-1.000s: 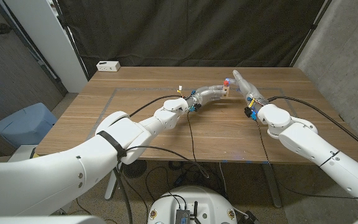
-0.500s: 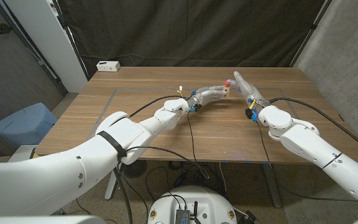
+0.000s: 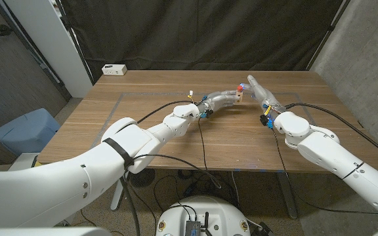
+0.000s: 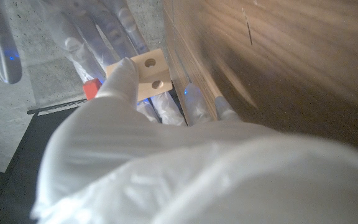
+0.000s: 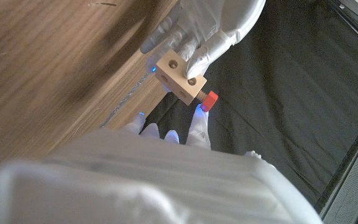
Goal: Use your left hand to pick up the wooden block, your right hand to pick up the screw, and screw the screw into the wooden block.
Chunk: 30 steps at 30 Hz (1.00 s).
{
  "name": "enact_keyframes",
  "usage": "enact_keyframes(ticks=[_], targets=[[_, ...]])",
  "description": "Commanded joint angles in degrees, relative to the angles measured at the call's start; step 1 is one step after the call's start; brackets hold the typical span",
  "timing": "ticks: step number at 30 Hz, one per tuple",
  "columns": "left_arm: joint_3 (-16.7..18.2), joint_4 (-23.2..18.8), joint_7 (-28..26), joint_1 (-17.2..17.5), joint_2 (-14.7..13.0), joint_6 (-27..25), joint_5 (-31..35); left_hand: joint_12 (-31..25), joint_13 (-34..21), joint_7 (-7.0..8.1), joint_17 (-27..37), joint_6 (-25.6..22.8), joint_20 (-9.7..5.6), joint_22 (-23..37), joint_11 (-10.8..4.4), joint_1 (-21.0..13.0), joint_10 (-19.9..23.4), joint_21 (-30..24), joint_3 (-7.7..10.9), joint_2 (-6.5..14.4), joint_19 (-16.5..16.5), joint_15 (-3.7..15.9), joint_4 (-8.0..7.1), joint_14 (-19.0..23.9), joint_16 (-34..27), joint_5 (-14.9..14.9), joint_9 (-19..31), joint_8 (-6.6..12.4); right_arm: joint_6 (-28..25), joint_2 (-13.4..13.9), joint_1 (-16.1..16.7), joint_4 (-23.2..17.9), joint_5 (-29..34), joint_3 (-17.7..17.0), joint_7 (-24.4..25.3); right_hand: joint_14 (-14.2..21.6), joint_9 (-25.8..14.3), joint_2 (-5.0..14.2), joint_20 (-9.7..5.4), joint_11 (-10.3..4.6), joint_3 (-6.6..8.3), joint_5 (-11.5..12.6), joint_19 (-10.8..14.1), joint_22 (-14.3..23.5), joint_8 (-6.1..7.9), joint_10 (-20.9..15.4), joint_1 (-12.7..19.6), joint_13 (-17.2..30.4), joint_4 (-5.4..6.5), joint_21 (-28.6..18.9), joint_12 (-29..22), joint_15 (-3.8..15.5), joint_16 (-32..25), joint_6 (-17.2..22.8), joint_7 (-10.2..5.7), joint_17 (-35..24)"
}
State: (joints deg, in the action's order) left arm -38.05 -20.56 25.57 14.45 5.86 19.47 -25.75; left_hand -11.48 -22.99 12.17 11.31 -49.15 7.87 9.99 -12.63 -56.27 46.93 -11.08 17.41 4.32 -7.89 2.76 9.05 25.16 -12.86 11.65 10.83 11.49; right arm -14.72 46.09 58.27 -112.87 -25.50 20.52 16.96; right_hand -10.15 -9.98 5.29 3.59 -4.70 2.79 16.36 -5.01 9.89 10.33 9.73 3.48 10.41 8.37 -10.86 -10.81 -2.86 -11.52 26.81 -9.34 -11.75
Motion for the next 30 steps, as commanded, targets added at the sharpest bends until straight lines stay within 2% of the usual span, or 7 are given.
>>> enact_keyframes(ticks=[1,30], targets=[[-0.1,0.09,-0.5,-0.31,0.16,-0.64,0.05,-0.59,-0.11,-1.92,0.2,-2.58,-0.06,0.31,0.2,0.34,0.55,-0.41,0.06,0.44,-0.35,3.08,-0.37,0.33,-0.16,0.37,0.22,0.6,-0.95,0.53,0.83,-1.34,-0.13,-0.43,0.43,-8.52,-0.16,1.86,0.21,0.12,0.28,0.38,-0.3,0.01,0.39,3.75,-0.44,-0.01,0.16,-0.14,-0.09,-0.31,-0.29,0.33,-0.11,-0.06],[-0.34,0.2,-1.13,-0.62,0.19,-1.97,0.05,-0.63,-0.13,-1.94,0.23,-2.71,-0.11,0.31,0.2,0.27,0.66,-0.41,0.08,0.52,-0.37,3.11,-0.36,0.42,-0.24,0.37,0.22,0.65,-1.59,0.51,1.47,-2.3,0.27,-0.1,1.15,-8.33,-0.16,1.9,0.09,0.09,0.49,0.43,-0.17,0.0,0.42,3.46,-0.35,-0.01,0.07,-0.19,-0.19,-0.26,-0.35,0.61,-0.07,-0.02]])
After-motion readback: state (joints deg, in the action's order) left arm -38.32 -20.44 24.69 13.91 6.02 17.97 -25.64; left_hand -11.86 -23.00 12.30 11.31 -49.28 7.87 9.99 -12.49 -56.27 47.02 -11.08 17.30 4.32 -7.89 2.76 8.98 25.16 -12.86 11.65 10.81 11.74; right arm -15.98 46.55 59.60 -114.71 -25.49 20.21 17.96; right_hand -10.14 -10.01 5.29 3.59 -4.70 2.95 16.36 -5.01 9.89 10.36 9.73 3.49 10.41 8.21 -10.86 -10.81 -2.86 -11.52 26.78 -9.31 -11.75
